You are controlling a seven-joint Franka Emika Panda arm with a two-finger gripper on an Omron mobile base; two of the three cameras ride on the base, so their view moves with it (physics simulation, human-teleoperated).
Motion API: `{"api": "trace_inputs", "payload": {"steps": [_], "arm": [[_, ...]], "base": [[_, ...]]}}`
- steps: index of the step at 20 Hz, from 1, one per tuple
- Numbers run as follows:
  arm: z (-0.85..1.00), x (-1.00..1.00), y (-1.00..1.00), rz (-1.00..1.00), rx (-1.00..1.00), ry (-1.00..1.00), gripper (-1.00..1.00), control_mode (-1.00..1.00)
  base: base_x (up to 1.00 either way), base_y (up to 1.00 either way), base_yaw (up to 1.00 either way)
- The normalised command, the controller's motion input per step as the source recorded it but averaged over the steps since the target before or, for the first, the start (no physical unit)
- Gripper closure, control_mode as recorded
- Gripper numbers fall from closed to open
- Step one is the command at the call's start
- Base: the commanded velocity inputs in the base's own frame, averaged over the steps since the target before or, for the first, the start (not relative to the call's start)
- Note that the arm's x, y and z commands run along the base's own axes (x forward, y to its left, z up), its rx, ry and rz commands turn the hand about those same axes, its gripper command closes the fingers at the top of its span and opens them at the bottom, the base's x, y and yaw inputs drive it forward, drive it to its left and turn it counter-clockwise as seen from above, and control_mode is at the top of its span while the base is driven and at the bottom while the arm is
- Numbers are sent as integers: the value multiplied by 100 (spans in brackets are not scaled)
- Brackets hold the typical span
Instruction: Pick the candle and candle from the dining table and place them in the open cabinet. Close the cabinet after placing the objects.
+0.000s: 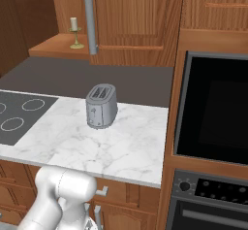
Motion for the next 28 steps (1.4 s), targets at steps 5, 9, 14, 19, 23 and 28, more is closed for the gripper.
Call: {"api": "trace_inputs", "payload": {"steps": [5,9,14,19,23,28], "arm": [[0,-2,41,0,0,0,-100,-100],[0,0,39,0,0,0,-100,-100],[0,0,32,0,0,0,-100,-100],[-7,18,21,0,0,-1,-100,-100],[-14,35,29,0,0,-5,-100,-100],[-16,41,34,0,0,-6,-100,-100]], "base": [[0,0,0],[0,0,0],[0,0,0],[0,0,0],[0,0,0],[0,0,0]]}}
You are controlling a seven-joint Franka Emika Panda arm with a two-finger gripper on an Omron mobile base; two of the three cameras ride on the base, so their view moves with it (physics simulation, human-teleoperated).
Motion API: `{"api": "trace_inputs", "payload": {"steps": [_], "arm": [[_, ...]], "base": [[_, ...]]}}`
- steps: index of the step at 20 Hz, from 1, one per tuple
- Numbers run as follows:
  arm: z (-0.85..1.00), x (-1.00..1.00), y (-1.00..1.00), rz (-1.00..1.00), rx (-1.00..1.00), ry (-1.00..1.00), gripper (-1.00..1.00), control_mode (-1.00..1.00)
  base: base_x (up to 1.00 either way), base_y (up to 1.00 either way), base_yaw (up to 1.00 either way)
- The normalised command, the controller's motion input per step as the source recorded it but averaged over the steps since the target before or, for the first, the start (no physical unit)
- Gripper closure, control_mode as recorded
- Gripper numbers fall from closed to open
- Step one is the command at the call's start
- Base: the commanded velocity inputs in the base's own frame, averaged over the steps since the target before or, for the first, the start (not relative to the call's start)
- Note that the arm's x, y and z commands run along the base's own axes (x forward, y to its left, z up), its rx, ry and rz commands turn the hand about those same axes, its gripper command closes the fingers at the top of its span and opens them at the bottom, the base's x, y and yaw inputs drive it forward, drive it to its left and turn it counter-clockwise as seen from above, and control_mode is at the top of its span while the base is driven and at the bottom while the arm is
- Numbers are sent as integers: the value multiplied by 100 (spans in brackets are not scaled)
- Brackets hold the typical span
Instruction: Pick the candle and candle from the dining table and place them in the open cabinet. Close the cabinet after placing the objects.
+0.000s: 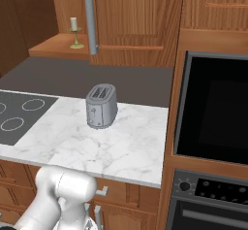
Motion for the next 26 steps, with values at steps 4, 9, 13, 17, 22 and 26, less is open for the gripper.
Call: {"api": "trace_inputs", "payload": {"steps": [4,9,13,17,22,26], "arm": [[-18,40,22,0,-1,-8,-100,-100],[-31,52,10,0,-4,-12,-100,-100],[-37,54,3,0,-7,-18,-100,-100],[-30,36,5,0,-5,-16,-100,-100],[-7,23,9,0,-3,-9,-100,-100],[0,11,8,0,0,-2,-100,-100]], "base": [[0,0,0],[0,0,0],[0,0,0],[0,0,0],[0,0,0],[0,0,0]]}}
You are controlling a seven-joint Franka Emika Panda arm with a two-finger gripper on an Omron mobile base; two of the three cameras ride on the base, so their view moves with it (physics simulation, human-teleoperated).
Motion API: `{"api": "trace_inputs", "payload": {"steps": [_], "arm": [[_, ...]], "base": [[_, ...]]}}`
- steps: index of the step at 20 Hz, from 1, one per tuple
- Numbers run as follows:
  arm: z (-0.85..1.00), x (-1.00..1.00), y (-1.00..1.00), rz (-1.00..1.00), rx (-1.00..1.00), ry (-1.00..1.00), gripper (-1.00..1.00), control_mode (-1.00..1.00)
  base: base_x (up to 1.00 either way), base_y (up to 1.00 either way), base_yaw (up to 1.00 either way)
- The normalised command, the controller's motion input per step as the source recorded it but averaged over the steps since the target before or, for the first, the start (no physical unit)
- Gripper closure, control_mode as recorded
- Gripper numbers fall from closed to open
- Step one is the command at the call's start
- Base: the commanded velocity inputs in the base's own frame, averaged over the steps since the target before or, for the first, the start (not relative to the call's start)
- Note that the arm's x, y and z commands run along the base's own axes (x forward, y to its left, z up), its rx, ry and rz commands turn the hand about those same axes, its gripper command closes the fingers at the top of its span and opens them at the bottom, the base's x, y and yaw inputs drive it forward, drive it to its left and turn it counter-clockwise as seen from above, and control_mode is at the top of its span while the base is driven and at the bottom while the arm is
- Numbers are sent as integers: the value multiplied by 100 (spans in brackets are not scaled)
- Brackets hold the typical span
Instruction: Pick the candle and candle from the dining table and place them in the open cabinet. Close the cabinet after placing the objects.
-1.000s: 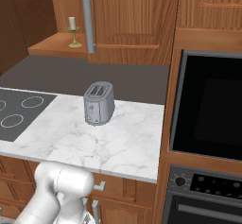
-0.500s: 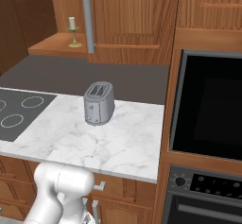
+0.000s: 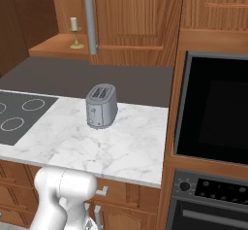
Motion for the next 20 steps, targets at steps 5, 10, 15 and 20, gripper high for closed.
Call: {"api": "trace_inputs", "payload": {"steps": [5,10,15,20], "arm": [[0,2,13,0,0,0,-100,-100],[-8,14,16,0,0,0,-100,-100],[-2,22,9,-1,0,0,-100,-100],[0,5,12,-2,0,0,-100,-100]], "base": [[0,0,0],[0,0,0],[0,0,0],[0,0,0]]}}
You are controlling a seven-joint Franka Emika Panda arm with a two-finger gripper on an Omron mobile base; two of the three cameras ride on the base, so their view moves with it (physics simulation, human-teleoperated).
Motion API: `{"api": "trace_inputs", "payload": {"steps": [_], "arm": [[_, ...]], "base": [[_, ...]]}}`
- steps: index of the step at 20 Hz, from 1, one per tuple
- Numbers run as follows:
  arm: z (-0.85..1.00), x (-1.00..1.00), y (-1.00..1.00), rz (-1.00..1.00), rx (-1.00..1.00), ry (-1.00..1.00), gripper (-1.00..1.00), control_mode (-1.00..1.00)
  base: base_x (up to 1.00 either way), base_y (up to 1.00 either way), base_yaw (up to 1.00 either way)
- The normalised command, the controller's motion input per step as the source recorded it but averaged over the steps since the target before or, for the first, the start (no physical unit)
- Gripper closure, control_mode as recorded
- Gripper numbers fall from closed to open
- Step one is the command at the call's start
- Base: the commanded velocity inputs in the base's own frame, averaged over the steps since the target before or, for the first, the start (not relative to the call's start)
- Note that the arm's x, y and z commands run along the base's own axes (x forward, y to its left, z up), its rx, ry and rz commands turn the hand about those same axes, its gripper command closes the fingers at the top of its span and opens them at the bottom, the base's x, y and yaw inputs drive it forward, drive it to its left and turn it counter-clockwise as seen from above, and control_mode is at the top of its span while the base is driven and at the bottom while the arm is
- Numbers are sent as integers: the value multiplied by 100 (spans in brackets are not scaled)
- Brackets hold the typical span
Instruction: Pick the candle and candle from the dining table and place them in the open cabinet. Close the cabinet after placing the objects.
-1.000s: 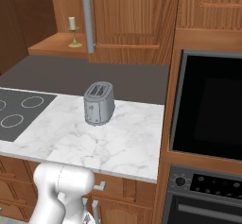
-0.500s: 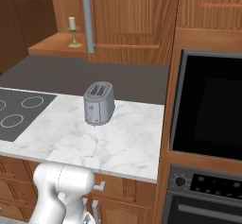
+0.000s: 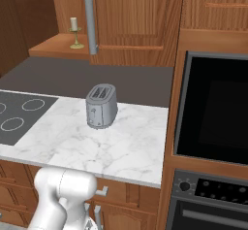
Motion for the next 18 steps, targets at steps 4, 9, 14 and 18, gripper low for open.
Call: {"api": "trace_inputs", "payload": {"steps": [4,9,14,18], "arm": [[0,16,1,-5,0,0,-100,-100],[0,24,-13,-12,0,0,-100,-100],[0,67,-23,-15,0,0,-100,-100],[0,66,-26,-15,0,0,-100,-100]], "base": [[0,0,0],[0,0,0],[0,0,0],[0,0,0]]}}
